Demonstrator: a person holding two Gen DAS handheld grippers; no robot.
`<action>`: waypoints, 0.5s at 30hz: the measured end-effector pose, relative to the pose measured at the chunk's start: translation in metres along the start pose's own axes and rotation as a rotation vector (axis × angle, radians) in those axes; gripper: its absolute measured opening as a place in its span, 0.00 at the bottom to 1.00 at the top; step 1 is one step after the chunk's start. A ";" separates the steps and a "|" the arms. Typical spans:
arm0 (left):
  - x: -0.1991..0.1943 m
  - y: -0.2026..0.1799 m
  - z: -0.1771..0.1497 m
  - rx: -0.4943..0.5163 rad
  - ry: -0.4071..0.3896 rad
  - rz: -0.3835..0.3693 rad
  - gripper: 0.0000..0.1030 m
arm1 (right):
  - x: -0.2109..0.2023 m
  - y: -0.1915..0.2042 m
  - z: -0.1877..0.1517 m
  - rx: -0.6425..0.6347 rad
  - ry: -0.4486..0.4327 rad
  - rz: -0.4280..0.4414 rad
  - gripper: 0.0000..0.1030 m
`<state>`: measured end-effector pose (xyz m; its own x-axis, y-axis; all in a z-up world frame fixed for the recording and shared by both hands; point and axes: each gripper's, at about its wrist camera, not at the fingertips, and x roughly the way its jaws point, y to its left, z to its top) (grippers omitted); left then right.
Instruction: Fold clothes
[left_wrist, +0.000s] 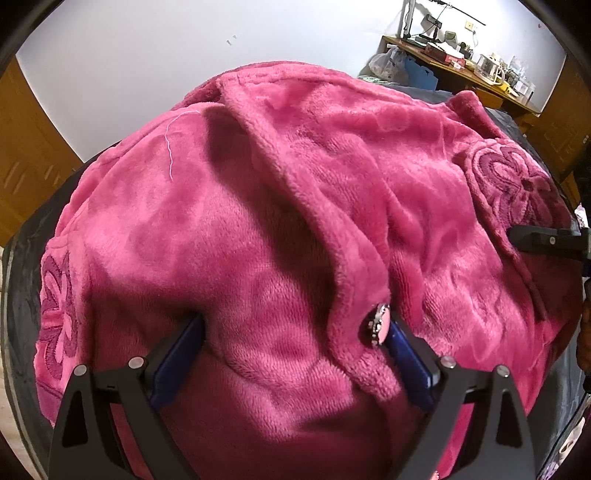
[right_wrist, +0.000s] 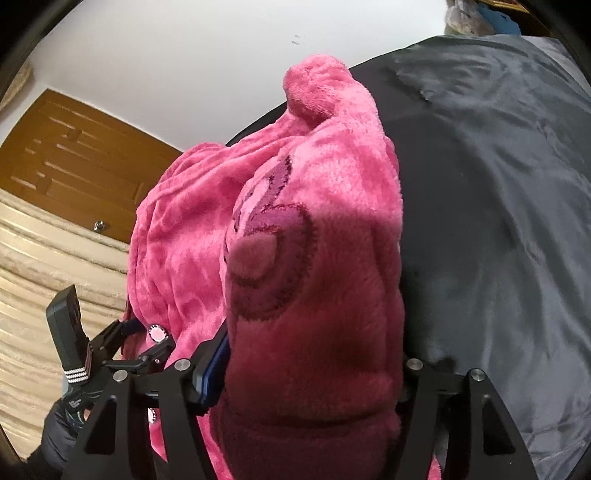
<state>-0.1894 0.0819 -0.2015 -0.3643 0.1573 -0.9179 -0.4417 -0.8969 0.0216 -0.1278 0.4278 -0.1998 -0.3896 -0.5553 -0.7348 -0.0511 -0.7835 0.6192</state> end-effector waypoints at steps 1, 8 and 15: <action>0.000 0.000 0.000 0.001 -0.001 -0.003 0.94 | 0.000 0.000 0.000 0.001 -0.003 0.001 0.65; 0.001 0.005 0.003 0.024 0.006 -0.032 0.95 | -0.004 0.004 -0.004 0.042 -0.031 -0.052 0.50; -0.012 0.008 0.008 0.033 0.006 -0.041 0.95 | -0.017 0.030 -0.012 0.021 -0.093 -0.159 0.46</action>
<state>-0.1953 0.0761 -0.1875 -0.3404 0.1905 -0.9208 -0.4831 -0.8755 -0.0025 -0.1114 0.4106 -0.1718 -0.4585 -0.3960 -0.7956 -0.1373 -0.8529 0.5037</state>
